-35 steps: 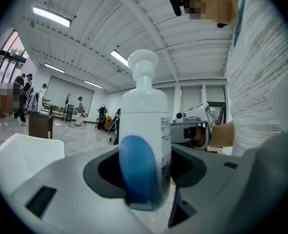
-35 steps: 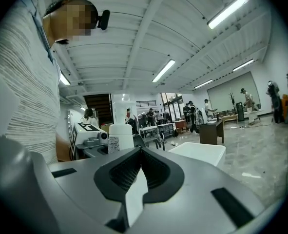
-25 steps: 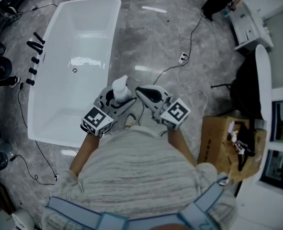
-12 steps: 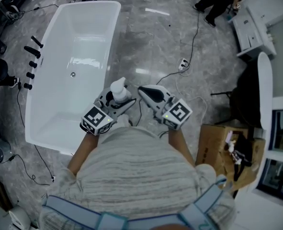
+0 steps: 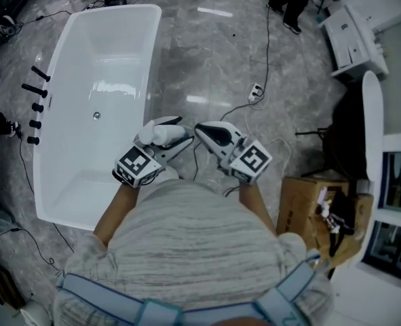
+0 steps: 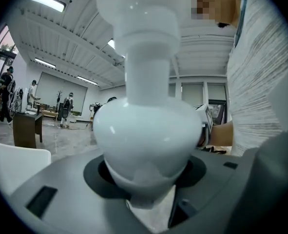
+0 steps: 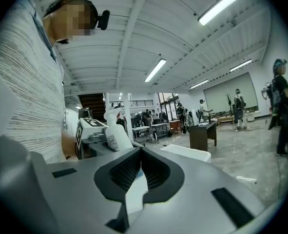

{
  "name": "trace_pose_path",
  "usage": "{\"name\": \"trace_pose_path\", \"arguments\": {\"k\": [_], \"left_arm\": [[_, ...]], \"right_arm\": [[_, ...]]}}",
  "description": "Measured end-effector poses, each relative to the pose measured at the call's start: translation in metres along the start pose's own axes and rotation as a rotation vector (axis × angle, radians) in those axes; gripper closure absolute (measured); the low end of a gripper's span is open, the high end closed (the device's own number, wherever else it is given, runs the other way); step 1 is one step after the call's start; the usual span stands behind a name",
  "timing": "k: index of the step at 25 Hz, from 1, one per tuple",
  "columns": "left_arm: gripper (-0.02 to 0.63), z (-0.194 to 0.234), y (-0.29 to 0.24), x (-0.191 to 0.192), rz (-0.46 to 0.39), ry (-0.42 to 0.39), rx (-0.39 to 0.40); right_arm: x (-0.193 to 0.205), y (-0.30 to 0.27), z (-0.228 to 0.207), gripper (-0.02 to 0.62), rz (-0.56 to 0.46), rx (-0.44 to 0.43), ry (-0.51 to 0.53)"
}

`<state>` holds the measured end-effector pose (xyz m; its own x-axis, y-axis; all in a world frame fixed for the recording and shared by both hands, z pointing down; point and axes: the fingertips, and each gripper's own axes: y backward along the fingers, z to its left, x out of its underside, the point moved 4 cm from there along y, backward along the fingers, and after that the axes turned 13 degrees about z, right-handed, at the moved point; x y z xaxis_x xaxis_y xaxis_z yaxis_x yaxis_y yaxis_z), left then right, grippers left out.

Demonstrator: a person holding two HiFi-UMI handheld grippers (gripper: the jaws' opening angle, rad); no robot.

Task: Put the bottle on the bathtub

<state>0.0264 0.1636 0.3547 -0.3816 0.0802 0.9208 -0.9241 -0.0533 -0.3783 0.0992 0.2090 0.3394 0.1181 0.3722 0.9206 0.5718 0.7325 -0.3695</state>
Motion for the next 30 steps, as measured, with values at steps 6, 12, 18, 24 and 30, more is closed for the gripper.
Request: {"name": "trace_pose_path", "arguments": {"k": [6,12,18,24,30], "left_arm": [[0.362,0.058,-0.014,-0.002,0.011,0.017,0.012],[0.362,0.119,-0.017,-0.012,0.006,0.019,0.008],[0.364,0.175,-0.011,-0.017,-0.008,0.039,-0.019],[0.364,0.222,-0.009,-0.011,-0.005,0.069,-0.049],[0.364,0.241,-0.019,0.0,0.045,0.109,-0.05]], "right_arm": [[-0.014,-0.036,-0.044,0.592,0.008,0.011,-0.016],[-0.03,-0.073,-0.091,0.592,0.024,0.046,-0.025],[-0.058,-0.117,-0.117,0.592,0.035,0.012,-0.008],[-0.08,-0.158,-0.134,0.592,0.042,-0.015,0.027],[-0.081,-0.176,-0.147,0.592,0.079,-0.056,0.042]]}}
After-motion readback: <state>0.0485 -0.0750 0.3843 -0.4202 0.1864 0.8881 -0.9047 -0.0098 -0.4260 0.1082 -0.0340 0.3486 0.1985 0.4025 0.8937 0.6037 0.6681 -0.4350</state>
